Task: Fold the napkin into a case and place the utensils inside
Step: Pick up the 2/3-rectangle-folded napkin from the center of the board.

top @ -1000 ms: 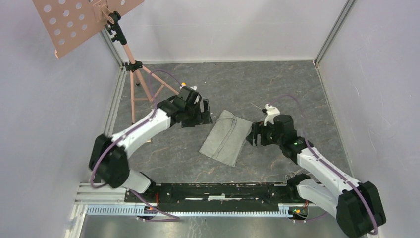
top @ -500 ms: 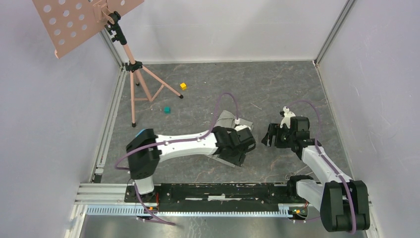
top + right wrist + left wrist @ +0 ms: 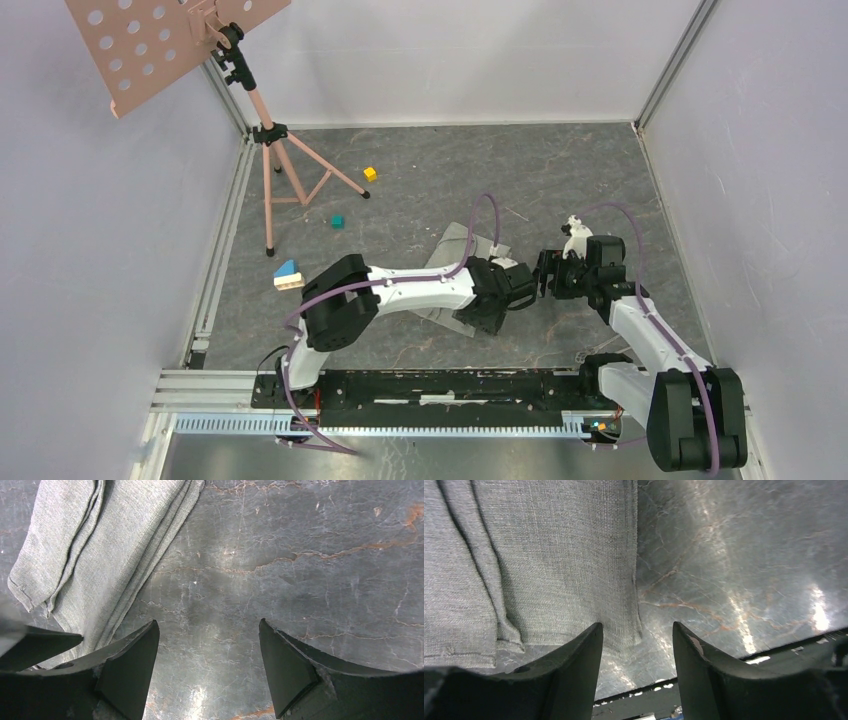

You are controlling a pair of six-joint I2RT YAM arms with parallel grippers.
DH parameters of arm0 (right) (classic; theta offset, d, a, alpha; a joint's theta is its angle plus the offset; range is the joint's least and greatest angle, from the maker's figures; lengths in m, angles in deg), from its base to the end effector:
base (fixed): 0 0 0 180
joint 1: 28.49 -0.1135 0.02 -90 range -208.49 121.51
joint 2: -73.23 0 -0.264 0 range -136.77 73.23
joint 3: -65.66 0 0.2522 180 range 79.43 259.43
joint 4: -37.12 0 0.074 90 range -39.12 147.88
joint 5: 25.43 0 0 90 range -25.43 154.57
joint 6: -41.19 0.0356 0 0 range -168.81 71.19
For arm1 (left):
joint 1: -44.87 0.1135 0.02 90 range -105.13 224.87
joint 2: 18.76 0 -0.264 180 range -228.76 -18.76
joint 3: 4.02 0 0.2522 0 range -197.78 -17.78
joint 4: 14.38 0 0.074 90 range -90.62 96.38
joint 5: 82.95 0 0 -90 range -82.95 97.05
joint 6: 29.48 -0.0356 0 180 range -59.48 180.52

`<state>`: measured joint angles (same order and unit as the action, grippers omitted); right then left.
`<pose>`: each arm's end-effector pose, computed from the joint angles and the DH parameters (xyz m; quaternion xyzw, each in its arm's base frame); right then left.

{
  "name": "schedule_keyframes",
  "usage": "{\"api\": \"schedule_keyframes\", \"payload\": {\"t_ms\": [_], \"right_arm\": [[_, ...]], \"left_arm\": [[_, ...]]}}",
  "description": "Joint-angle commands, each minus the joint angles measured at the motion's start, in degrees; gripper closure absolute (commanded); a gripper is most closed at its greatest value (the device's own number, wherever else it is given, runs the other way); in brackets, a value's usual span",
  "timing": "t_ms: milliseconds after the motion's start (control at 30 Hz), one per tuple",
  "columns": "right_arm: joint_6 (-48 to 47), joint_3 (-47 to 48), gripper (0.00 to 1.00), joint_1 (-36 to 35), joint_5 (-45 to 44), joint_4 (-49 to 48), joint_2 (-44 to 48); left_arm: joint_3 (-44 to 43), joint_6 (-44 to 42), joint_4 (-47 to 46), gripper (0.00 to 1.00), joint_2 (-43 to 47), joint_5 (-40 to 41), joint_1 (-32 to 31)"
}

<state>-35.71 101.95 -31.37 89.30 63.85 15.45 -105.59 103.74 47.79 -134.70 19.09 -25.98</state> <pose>0.1838 0.0242 0.1652 0.0052 0.9158 0.2465 0.3171 0.1399 -0.3803 0.1825 0.2239 0.9620 -0.0411 0.1508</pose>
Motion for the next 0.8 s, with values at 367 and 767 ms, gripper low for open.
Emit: {"api": "schedule_keyframes", "payload": {"t_ms": [367, 767], "right_arm": [[0.83, -2.63, 0.20, 0.06, 4.94, -6.13, -2.06], [25.38, -6.05, 0.02, -2.60, 12.03, -29.00, -9.02]], "left_arm": [[-0.12, 2.28, 1.78, 0.70, -4.90, 5.42, 0.44], [-0.70, 0.69, 5.31, 0.98, 3.76, 6.32, 0.53]]}}
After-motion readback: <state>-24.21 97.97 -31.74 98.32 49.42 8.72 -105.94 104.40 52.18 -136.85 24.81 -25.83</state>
